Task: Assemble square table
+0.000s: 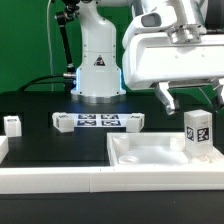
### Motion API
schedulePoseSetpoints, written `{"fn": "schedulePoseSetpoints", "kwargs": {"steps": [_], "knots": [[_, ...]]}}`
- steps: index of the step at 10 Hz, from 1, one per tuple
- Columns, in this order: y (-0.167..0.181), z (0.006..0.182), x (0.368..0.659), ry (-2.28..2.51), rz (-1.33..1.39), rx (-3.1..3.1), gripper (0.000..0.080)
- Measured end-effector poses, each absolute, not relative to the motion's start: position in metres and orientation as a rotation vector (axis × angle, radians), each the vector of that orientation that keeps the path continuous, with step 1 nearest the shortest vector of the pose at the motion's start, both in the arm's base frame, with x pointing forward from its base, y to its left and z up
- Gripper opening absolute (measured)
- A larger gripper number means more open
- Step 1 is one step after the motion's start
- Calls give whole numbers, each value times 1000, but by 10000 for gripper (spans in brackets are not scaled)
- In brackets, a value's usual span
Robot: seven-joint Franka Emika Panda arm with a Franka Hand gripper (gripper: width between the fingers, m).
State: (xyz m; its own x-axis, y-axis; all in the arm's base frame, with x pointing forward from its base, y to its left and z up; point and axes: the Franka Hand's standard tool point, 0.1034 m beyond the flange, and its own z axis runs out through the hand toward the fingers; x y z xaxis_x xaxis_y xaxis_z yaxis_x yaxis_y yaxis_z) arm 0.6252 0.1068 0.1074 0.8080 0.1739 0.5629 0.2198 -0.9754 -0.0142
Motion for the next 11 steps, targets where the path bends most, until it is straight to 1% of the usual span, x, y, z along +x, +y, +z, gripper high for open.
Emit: {"fn": "schedulePoseSetpoints", "kwargs": {"steps": [1,2,3,5,6,7,8,11], "knots": [[110,105,623,-326,-843,-2916,649],[117,103,619,-329,-705,-2924,649],[117,105,621,-336,-633,-2929,649],[120,101,616,-328,-386,-2929,649],[122,100,615,-330,-320,-2924,649],[125,99,609,-334,-178,-2918,649],[126,100,611,-344,-97,-2911,649],[117,97,615,-327,-104,-2916,649]]}}
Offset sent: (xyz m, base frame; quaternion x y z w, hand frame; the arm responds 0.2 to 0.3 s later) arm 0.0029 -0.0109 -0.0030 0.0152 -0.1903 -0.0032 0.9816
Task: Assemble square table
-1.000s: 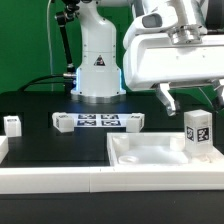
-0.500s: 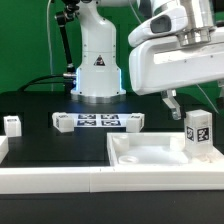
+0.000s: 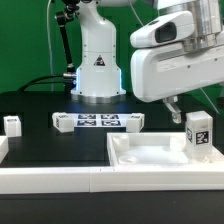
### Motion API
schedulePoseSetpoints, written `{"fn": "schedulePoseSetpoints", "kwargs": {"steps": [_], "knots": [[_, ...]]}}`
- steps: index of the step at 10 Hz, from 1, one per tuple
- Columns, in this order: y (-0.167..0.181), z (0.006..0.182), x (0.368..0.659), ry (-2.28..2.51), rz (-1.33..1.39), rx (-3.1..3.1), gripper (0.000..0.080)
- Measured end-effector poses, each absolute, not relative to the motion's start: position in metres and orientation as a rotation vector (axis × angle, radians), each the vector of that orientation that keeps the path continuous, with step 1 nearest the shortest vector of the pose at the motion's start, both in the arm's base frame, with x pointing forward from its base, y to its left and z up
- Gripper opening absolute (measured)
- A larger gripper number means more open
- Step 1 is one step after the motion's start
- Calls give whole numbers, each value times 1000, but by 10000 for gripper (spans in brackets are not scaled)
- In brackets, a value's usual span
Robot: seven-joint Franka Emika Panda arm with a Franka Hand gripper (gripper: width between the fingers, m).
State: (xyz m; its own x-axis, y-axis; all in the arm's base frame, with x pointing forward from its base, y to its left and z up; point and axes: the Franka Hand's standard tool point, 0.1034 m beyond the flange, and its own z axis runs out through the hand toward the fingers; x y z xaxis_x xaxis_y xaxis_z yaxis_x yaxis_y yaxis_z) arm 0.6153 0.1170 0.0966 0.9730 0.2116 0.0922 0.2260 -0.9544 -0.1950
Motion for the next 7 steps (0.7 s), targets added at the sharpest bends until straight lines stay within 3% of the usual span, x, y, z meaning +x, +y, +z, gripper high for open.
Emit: {"fn": "schedulePoseSetpoints", "kwargs": {"steps": [7], "knots": [[109,93,618,-264,-95,-2932,649]]}}
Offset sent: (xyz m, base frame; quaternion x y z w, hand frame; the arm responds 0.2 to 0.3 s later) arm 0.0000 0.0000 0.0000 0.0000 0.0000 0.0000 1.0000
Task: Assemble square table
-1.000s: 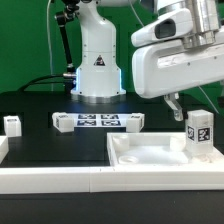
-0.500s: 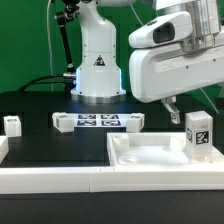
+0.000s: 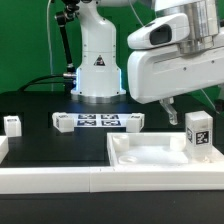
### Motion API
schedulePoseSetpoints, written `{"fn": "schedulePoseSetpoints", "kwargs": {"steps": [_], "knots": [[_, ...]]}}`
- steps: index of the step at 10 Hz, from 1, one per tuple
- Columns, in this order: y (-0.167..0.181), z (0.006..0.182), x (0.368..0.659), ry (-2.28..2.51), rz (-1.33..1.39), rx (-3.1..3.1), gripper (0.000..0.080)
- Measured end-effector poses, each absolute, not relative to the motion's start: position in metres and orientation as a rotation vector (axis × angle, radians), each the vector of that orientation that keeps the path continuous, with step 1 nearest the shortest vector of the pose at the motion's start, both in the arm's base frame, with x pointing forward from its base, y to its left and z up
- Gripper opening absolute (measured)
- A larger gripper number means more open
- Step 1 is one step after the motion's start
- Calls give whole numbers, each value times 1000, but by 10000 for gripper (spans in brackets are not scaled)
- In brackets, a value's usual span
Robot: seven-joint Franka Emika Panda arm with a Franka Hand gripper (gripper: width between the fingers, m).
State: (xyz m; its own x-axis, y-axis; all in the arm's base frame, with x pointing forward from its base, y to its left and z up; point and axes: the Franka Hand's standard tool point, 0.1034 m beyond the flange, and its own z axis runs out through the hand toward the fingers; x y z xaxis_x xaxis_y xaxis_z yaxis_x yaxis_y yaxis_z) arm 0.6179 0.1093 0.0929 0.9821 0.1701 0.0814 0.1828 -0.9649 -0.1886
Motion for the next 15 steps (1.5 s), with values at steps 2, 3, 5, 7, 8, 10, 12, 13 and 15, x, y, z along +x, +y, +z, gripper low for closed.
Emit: {"fn": "schedulePoseSetpoints", "kwargs": {"steps": [2,3,5,7,8,10,12,13,15], "knots": [[100,91,623,-273,-103,-2937,649],[101,91,623,-275,-102,-2937,649],[101,91,623,-275,-101,-2937,649],[101,90,623,-275,-100,-2937,649],[102,90,624,-259,-95,-2937,649],[104,92,641,-203,-101,-2931,649],[103,87,641,-201,-98,-2932,649],[103,87,641,-199,-97,-2931,649],[105,86,640,-203,-95,-2931,649]]}}
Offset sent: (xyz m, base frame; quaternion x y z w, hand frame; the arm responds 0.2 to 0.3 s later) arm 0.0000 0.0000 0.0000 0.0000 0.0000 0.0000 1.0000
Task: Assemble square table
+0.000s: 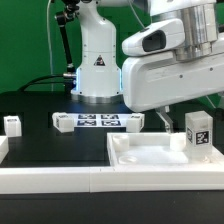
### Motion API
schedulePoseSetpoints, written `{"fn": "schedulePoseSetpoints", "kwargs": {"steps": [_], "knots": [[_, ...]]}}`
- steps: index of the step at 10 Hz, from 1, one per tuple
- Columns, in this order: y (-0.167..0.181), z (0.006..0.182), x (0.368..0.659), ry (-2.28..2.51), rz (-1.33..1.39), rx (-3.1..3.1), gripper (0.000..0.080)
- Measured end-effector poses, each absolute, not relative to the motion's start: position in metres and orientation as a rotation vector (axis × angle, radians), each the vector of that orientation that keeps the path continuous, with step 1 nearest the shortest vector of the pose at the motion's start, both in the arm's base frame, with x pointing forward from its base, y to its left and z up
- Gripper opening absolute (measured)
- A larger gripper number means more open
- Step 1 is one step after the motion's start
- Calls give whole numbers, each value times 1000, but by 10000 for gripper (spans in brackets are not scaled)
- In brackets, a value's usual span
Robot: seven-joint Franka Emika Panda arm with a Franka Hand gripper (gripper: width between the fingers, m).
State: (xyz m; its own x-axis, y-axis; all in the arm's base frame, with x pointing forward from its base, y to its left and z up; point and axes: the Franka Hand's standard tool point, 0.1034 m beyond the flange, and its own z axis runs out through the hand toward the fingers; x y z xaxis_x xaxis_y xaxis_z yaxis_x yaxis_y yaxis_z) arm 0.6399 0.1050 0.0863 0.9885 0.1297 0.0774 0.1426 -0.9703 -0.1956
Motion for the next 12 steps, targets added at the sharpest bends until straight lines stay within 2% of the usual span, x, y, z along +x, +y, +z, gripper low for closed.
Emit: {"fn": "schedulePoseSetpoints", "kwargs": {"steps": [2,3,4,8,12], "knots": [[105,86,640,-202,-95,-2931,405],[105,86,640,-202,-95,-2931,405],[105,86,640,-202,-95,-2931,288],[105,86,640,-135,-88,-2933,288],[104,85,636,520,-121,-2892,290]]}}
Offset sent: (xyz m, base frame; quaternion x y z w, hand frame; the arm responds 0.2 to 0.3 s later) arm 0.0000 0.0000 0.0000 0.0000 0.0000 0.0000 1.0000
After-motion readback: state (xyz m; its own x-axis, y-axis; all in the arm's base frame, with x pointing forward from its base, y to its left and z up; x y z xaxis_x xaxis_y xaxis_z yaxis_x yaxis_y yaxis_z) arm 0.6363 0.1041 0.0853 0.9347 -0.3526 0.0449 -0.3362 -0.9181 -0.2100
